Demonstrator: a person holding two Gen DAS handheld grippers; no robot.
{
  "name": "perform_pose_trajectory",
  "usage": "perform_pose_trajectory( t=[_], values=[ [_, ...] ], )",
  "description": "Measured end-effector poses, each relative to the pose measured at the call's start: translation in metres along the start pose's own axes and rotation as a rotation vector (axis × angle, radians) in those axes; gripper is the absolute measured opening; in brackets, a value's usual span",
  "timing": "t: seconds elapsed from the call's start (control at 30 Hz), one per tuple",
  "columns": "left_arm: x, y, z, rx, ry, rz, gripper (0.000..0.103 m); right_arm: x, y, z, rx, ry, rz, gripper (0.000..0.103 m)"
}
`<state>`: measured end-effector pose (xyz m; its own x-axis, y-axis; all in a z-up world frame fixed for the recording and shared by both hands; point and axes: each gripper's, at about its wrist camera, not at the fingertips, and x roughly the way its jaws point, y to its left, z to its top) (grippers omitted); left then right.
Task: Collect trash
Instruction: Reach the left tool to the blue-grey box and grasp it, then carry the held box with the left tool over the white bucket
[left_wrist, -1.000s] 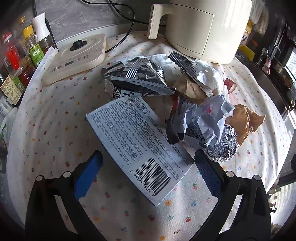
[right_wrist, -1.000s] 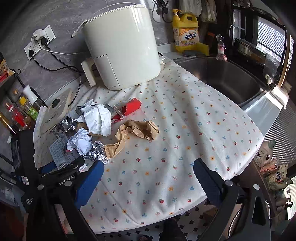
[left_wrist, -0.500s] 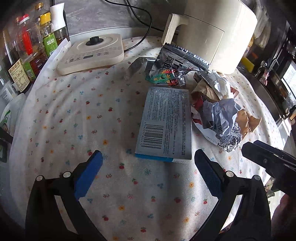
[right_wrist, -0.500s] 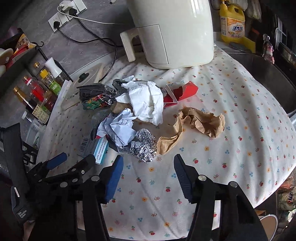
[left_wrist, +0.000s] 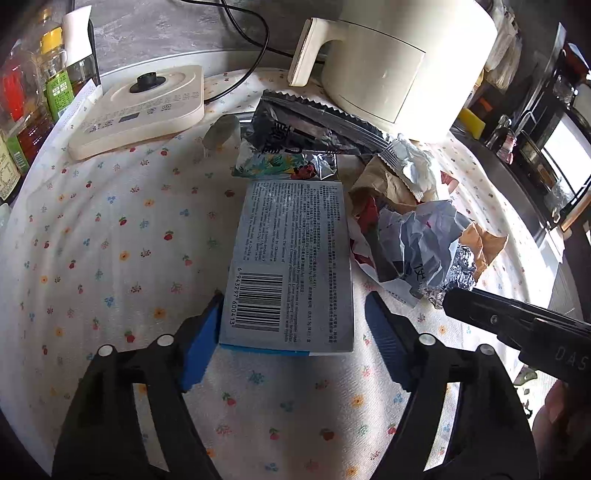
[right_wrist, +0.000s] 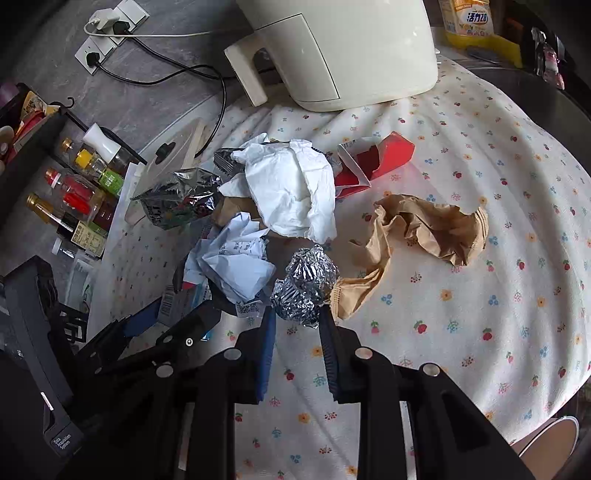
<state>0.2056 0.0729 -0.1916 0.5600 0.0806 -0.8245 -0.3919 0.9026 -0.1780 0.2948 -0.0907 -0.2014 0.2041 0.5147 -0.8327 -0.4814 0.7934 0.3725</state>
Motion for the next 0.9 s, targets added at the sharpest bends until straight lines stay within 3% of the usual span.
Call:
perform_pose_trajectory(
  t=[0.07,0.13,0.17,0.3,0.37,0.9],
  values=[
    [-0.002,0.003,0.0,-0.002,-0.006,-0.02,0.064,-0.001,0.0,0.0,0.008,0.0,-0.014,0.033],
    [-0.008,0.009,0.0,-0.011,-0.016,-0.027,0.064,-0.002,-0.002,0.001,0.034,-0.011,-0.023,0.054],
    [-0.011,0.011,-0.001,-0.011,-0.024,-0.015,0.064,-0.002,-0.002,0.002,0.042,-0.021,-0.03,0.056],
    [-0.026,0.026,-0.005,-0.026,-0.041,-0.006,0.064,0.003,-0.003,0.005,0.045,-0.037,-0.053,0.049],
    [-0.035,0.032,-0.007,-0.03,-0.054,-0.004,0.064,0.006,-0.005,0.006,0.063,-0.027,-0.047,0.032],
    [-0.111,0.07,-0.046,-0.049,-0.151,-0.036,0.063,-0.056,0.042,-0.046,0.007,-0.176,-0.058,0.028]
  ],
)
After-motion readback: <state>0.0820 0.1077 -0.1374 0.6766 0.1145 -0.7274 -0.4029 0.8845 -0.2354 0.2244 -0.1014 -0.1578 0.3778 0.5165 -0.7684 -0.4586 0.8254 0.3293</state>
